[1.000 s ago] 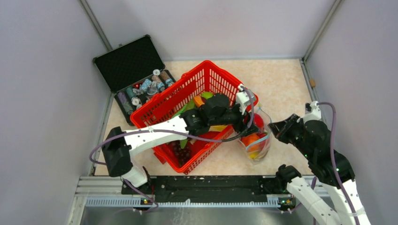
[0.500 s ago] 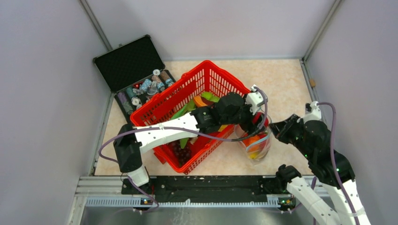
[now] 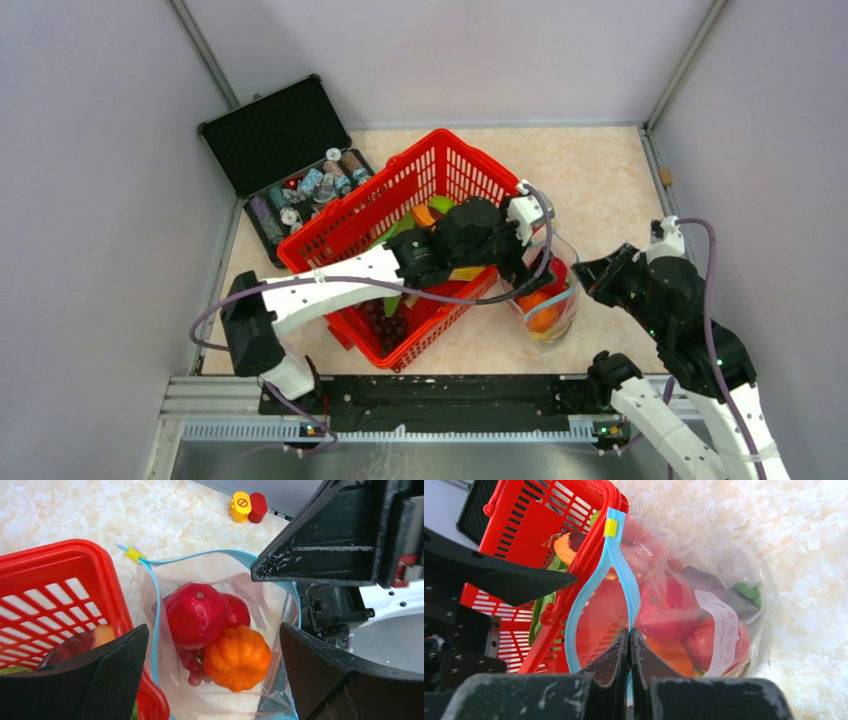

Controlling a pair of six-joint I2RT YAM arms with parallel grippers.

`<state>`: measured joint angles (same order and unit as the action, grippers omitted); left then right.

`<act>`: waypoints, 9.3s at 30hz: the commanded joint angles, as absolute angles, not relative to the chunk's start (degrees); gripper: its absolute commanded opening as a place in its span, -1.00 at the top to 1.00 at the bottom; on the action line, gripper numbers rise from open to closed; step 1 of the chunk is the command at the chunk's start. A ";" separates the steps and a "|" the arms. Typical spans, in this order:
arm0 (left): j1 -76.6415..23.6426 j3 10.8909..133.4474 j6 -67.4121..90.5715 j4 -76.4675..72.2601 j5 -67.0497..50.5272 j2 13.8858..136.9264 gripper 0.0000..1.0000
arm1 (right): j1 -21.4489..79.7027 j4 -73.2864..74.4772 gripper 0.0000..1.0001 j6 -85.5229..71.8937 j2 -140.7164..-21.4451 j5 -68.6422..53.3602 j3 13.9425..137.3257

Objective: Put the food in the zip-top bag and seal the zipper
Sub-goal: Place the fake fruit in the zipper food storage bag, then move the bin to the center of the board, then move the zipper food storage bag to the center of the board.

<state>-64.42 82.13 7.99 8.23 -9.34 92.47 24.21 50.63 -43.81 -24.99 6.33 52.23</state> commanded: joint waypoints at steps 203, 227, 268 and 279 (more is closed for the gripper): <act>-61.39 65.79 35.44 7.67 -4.35 85.42 -0.21 | 24.13 45.00 0.99 -50.69 -20.65 7.33 45.96; -62.89 67.33 14.03 11.26 -4.95 80.36 1.00 | 24.13 38.67 0.00 -35.43 -16.46 0.18 50.69; -53.88 67.89 -31.41 31.37 -25.54 70.33 1.00 | 24.13 32.19 -0.35 26.60 -27.71 -30.55 41.42; -53.62 65.66 -32.66 30.79 -27.15 67.90 1.00 | 20.64 32.23 0.06 31.30 -32.88 -38.47 43.94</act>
